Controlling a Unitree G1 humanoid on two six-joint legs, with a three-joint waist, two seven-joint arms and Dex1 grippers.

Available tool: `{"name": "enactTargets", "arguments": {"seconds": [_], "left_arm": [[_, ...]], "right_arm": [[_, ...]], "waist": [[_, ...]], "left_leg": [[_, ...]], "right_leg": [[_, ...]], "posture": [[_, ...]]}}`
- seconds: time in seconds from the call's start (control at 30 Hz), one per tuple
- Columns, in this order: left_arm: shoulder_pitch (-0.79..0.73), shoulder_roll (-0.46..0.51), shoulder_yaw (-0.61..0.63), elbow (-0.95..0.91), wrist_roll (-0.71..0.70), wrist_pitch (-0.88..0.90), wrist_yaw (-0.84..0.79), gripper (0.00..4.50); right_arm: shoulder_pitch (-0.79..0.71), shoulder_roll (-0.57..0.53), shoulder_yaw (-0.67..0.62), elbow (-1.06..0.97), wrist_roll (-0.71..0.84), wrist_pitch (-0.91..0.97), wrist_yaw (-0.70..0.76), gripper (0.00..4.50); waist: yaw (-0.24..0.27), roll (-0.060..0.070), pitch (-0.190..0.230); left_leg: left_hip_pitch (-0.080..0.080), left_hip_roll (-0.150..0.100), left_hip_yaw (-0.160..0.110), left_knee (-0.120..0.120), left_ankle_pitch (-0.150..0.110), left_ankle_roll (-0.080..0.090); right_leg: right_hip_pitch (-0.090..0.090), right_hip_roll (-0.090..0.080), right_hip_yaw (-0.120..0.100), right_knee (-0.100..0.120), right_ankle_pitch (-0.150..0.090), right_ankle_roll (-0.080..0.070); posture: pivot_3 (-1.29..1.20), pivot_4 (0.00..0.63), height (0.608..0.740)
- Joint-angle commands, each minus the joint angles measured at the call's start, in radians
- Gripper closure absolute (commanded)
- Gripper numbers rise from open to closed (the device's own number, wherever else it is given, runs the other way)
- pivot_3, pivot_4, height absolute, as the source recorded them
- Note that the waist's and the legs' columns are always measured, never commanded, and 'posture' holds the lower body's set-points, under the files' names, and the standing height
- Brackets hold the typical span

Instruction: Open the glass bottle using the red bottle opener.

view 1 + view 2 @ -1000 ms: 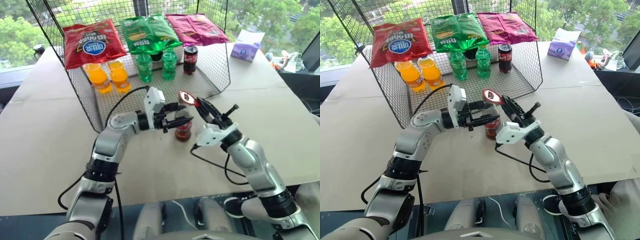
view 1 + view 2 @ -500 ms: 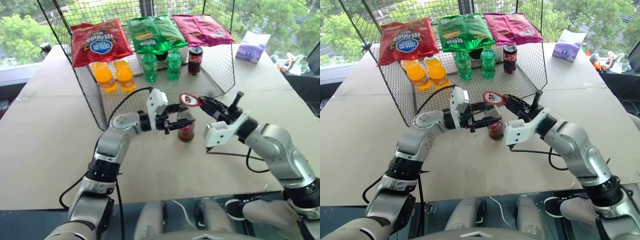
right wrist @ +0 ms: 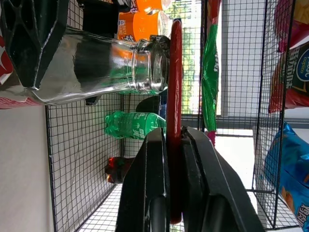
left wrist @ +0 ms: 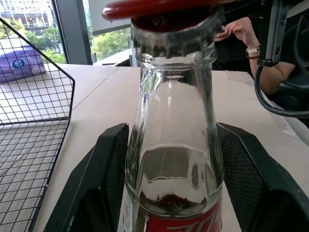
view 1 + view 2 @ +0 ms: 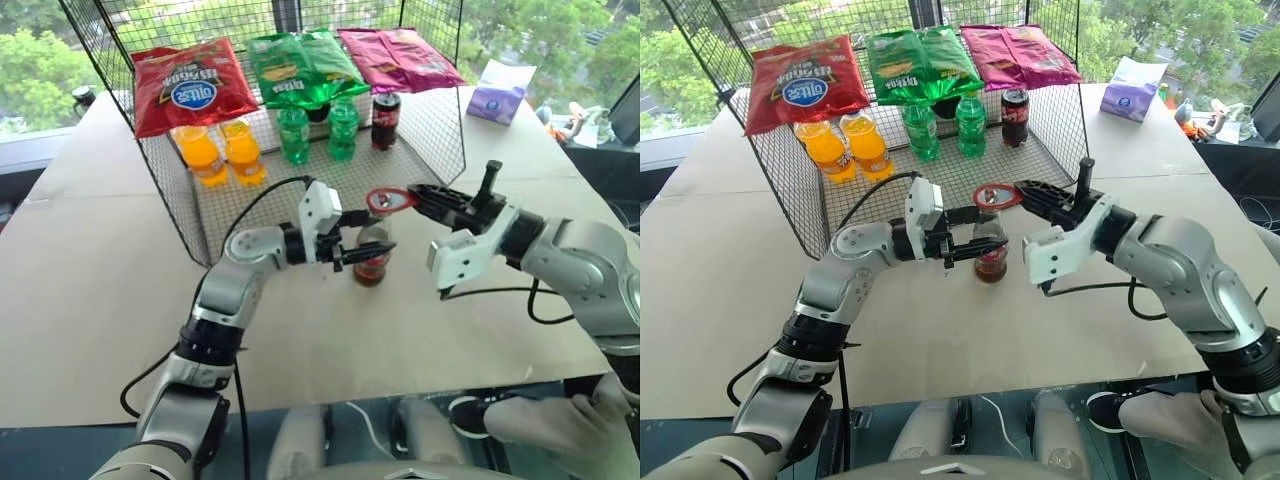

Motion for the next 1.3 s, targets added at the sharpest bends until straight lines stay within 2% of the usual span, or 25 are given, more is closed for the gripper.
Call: {"name": "enactTargets", "arguments": {"seconds": [0.03,0.6,0.73,0.93,1.07,1.17,1.3], "left_arm": [[0.011,0.002,0.021,0.005,-0.005,-0.005,0.007,2.24],[-0.003,0.006,0.03,-0.012,-0.019,0.016,0.025,2.24],[-0.012,0.0,0.029,0.001,-0.015,0.01,0.026,2.24],[-0.002,-0.003,0.03,0.005,-0.012,-0.002,0.025,2.24],[0.004,0.0,0.036,0.0,-0.012,-0.004,0.023,2.24],[0.003,0.0,0.039,-0.011,-0.014,0.005,0.029,2.24],[0.005,-0.002,0.038,-0.037,-0.017,0.021,0.043,2.24]], "right_arm": [[-0.032,0.013,-0.011,0.014,0.022,0.048,0.043,4.5],[-0.055,0.171,-0.078,-0.03,0.042,0.256,-0.022,4.5],[0.006,0.277,-0.146,-0.082,0.117,0.538,-0.015,4.5],[0.138,0.498,-0.244,-0.209,0.328,1.041,-0.016,4.5],[0.131,0.681,-0.394,-0.24,0.476,1.413,-0.062,4.5],[0.11,0.746,-0.5,-0.218,0.547,1.572,-0.079,4.5],[0.087,0.77,-0.568,-0.179,0.607,1.667,-0.107,4.5]], "waist": [[0.0,0.0,0.0],[0.003,0.0,0.0],[0.004,0.0,0.0],[0.004,0.0,0.0],[-0.002,0.001,0.001],[-0.002,0.001,0.001],[-0.006,0.001,0.001]], "left_leg": [[0.0,0.0,0.0,0.0,0.0,0.0],[-0.001,0.0,0.0,0.0,0.0,0.0],[-0.001,0.0,0.0,0.0,0.0,0.0],[-0.002,0.0,-0.001,0.0,0.0,0.0],[-0.001,0.001,-0.002,0.0,0.0,0.0],[-0.001,0.001,-0.005,0.0,0.0,0.0],[-0.001,0.001,-0.006,0.0,0.0,0.0]], "right_leg": [[0.0,0.0,0.0,0.0,0.0,0.0],[-0.002,0.0,0.0,0.001,0.0,0.0],[-0.001,0.0,0.0,0.001,0.0,0.0],[-0.001,0.0,0.0,0.001,0.0,0.0],[-0.002,0.0,0.0,0.002,0.001,0.0],[-0.002,0.0,0.0,0.002,0.001,0.0],[-0.002,0.0,0.0,0.002,0.001,0.0]], "posture": [[0.0,0.15,0.74],[0.0,0.15,0.74],[0.0,0.15,0.74],[0.0,0.15,0.74],[0.0,0.15,0.74],[0.0,0.15,0.74],[0.0,0.15,0.74]]}}
